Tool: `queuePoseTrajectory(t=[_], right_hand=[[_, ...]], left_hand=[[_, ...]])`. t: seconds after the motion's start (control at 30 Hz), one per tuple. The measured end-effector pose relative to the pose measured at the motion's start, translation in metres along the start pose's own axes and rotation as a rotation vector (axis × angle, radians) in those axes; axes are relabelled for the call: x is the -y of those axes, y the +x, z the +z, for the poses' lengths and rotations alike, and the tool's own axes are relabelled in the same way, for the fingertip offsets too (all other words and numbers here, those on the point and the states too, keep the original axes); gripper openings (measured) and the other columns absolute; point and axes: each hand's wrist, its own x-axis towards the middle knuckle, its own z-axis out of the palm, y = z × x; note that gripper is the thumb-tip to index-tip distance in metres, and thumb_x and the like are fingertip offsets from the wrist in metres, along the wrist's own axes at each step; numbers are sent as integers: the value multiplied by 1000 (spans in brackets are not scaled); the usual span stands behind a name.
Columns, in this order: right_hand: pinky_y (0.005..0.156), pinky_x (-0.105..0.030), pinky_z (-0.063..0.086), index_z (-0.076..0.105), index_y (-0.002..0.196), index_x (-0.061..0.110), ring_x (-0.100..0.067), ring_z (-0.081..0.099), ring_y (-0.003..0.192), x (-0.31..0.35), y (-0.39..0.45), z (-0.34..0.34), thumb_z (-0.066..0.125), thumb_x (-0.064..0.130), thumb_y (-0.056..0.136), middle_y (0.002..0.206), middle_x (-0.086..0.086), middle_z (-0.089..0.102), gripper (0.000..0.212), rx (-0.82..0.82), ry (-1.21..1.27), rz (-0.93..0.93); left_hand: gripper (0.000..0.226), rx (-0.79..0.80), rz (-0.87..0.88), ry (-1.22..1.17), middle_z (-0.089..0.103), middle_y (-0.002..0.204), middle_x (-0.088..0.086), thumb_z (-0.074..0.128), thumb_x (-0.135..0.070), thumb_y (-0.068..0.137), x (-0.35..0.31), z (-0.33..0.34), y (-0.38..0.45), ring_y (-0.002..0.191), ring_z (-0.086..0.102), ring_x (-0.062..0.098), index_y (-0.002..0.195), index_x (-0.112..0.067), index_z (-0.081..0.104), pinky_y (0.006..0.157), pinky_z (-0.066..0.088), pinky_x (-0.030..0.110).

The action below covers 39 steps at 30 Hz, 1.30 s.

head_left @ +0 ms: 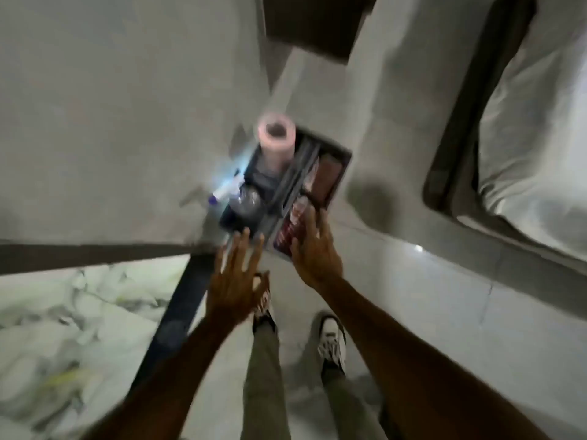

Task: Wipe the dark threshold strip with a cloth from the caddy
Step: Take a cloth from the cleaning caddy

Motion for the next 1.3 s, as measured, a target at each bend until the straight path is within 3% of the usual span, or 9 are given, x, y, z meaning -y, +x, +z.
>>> queuePoseTrajectory(t=[0.2,0.33,0.43,0.63,0.87,1.0,1.13,1.23,1.3], right_hand=[[135,-55,33,18,172,12,-37,17,168,-39,130,127,50,21,113,182,-14,6,68,39,96,123],[124,-62,42,3,174,19,-42,9,168,-67,180,164,77,39,98,183,-16,-7,108,19,-14,238],[119,-65,50,-2,174,20,-43,11,169,-77,189,179,75,24,100,182,-16,-13,107,39,-119,252],[121,-50,51,24,171,14,-40,33,163,-81,183,190,68,10,105,183,-17,3,79,-111,-193,206],[115,-46,58,56,152,12,-33,65,138,-59,156,143,64,7,106,154,-14,62,48,-123,-48,179],[89,-2,55,61,147,8,-10,74,101,-43,106,102,53,8,112,143,-16,70,36,-136,85,86],[101,-23,60,58,148,10,-23,71,125,-31,38,64,50,16,116,147,-16,67,33,-89,133,-38],[82,-1,57,58,148,9,7,69,102,-17,-7,53,52,17,115,138,-6,69,34,-68,172,-144],[92,-20,67,58,149,9,-6,76,108,-5,-33,58,55,20,114,139,-13,72,36,-22,194,-169]], left_hand=[[81,121,62,-7,15,181,21,38,-60,112,77,145,50,169,14,36,174,-12,16,137,13,59],[83,55,52,-26,12,183,17,36,-63,112,93,194,56,170,9,33,175,-15,11,137,2,54],[83,-14,39,-20,12,183,17,36,-63,112,89,207,54,170,8,34,175,-16,10,137,-3,50],[85,-30,21,-11,14,182,17,37,-66,111,88,210,56,170,10,34,175,-16,11,138,5,55],[86,44,-26,-8,11,183,19,32,-68,112,75,185,53,170,9,35,175,-13,11,137,3,56],[85,99,-201,-36,6,183,20,30,-65,112,52,142,33,170,4,36,174,-11,11,137,-1,56],[82,85,-392,-124,7,182,20,25,-63,112,15,90,-14,170,5,36,174,-11,12,138,2,58],[80,66,-524,-148,8,182,21,24,-61,113,-9,63,-65,170,7,37,174,-11,13,138,3,58],[77,33,-592,-202,13,180,22,32,-58,113,-21,55,-99,169,11,38,173,-10,19,138,7,59]])
